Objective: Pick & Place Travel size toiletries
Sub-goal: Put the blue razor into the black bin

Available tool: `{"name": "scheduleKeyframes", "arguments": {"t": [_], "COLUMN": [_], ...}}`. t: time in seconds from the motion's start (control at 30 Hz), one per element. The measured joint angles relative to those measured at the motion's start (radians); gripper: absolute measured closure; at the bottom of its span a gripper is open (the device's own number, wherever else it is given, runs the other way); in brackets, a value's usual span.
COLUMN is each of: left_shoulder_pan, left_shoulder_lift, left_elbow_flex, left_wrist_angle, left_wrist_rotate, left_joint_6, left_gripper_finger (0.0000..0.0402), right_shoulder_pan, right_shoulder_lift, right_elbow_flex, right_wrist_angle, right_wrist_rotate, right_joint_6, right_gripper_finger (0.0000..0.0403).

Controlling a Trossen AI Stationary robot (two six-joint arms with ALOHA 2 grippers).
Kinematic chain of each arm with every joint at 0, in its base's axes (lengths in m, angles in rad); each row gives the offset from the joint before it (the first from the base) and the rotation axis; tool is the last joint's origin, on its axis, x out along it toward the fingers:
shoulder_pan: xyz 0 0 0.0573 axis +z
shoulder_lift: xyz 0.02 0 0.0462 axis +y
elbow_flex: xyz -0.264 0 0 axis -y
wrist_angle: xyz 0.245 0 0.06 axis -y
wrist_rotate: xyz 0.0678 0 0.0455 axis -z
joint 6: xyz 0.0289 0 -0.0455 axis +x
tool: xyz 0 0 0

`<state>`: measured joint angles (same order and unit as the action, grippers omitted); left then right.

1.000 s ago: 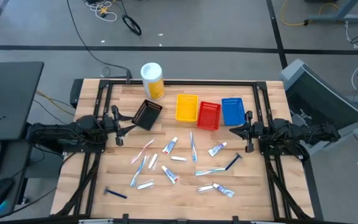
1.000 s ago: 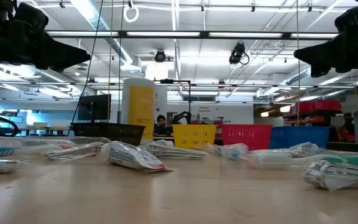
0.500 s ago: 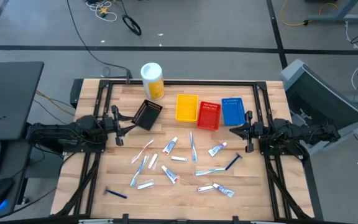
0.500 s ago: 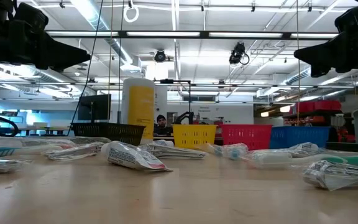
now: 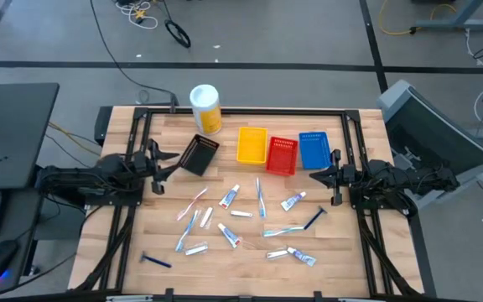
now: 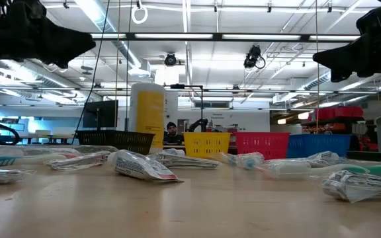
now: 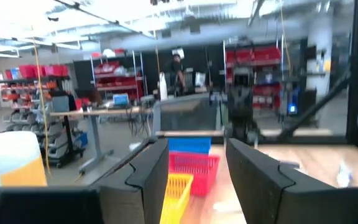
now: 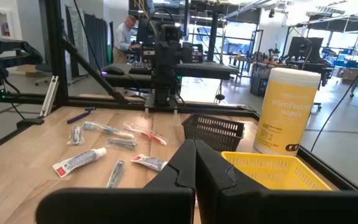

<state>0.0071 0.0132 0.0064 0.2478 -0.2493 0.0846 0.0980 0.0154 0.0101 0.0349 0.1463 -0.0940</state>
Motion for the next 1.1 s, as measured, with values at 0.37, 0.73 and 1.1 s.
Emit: {"name": "scheduleKeyframes", "arguments": {"t": [0.37,0.73,1.1], "left_shoulder_pan": [0.000,0.000,0.000], "left_shoulder_lift": [0.000,0.011,0.259], "left_elbow_flex": [0.000,0.000,0.124], "left_wrist_angle": [0.026,0.023,0.012], "left_wrist_rotate": [0.037,0.070,0.146], "left_joint_6": [-0.109,-0.161,-0.160], "left_gripper_finger": [0.0232,0.0232,0.0232], "right_shoulder_pan": [0.000,0.000,0.000], "right_shoulder_lift": [0.000,0.000,0.000], "right_elbow_flex": [0.000,0.000,0.000], "right_wrist_angle": [0.000,0.000,0.000], "right_wrist_rotate": [0.000,0.000,0.000], "right_joint_6": [0.000,0.000,-0.020], "right_gripper_finger": [0.0402,0.0402,0.0402]}}
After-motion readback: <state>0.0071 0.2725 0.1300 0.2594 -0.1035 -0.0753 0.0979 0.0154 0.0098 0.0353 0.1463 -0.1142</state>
